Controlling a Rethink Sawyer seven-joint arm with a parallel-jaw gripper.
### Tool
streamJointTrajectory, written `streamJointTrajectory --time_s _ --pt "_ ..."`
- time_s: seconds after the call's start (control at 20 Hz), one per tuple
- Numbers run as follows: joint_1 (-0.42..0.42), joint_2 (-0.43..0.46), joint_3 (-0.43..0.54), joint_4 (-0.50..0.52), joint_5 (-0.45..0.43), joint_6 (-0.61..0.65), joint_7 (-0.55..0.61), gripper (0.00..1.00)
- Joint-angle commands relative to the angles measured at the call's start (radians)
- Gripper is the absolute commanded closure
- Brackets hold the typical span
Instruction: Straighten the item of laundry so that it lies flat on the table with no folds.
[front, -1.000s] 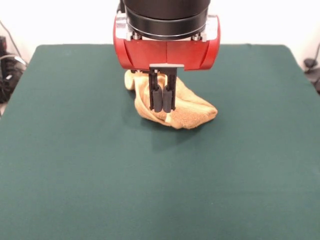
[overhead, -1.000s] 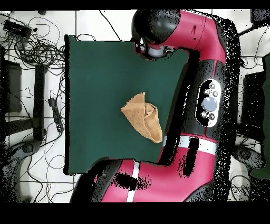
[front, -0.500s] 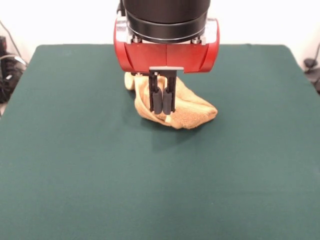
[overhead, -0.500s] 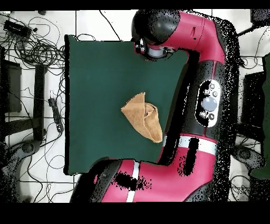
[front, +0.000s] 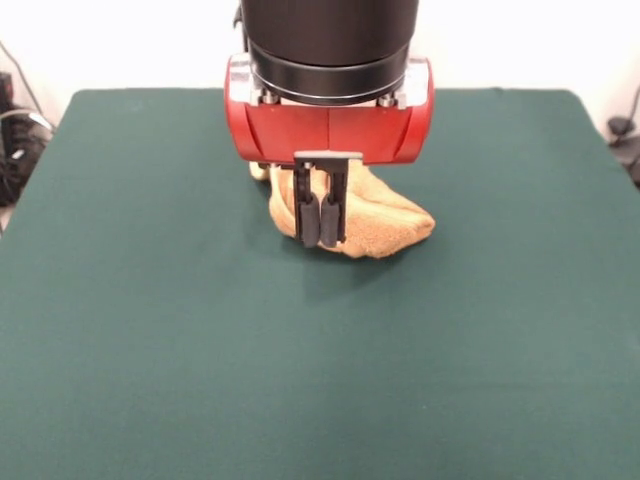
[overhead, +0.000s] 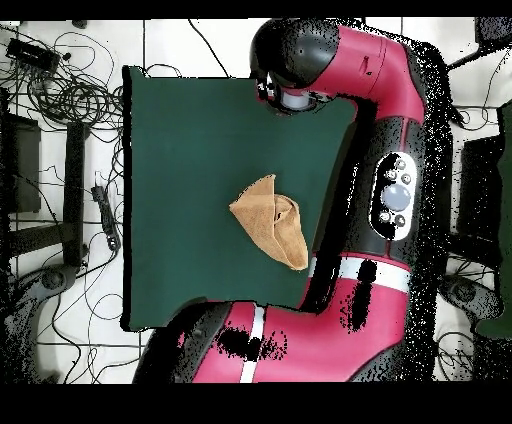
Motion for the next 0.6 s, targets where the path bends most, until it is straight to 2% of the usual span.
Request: streamJointTrajectory --time_s 0.05,0.6 --pt "0.015 0.014 0.058 0.206 0.018 -0.070 0.180 1.00" --pt "0.016 0.010 0.055 0.210 0.022 -0.068 0.191 1.00"
